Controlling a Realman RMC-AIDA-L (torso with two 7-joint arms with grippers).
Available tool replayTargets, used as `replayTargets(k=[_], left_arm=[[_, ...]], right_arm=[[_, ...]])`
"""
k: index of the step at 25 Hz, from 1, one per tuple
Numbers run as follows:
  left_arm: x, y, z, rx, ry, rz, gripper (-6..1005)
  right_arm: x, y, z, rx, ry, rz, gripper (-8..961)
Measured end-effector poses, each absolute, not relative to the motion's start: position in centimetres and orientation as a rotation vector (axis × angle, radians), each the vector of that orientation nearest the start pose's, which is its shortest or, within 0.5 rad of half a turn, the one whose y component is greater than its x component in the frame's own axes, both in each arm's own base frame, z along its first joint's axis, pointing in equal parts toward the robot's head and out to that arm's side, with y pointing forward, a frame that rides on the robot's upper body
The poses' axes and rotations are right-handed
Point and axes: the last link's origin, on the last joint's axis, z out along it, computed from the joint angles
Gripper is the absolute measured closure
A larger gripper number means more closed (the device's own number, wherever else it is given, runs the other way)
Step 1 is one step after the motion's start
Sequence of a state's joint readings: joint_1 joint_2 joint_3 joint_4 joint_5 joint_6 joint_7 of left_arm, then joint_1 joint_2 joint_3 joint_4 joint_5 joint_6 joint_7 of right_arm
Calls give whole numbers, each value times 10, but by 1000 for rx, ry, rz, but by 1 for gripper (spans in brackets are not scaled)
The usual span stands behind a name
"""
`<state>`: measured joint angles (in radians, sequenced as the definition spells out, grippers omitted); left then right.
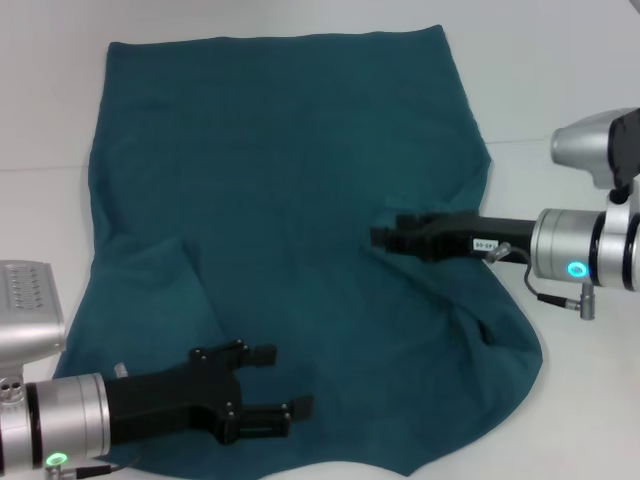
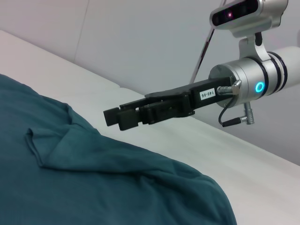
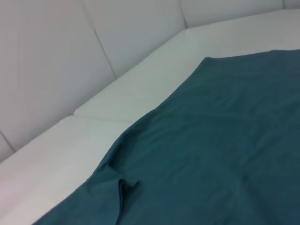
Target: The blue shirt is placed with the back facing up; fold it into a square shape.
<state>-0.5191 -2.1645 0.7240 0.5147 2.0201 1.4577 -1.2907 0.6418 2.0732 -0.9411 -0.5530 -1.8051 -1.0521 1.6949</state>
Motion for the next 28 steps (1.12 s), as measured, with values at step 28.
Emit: replayTargets(k=[28], left_arm=[[-259,305,-66,-2779,-732,-718,77]], right_arm=[[318,388,11,-2100,1490,370,421]])
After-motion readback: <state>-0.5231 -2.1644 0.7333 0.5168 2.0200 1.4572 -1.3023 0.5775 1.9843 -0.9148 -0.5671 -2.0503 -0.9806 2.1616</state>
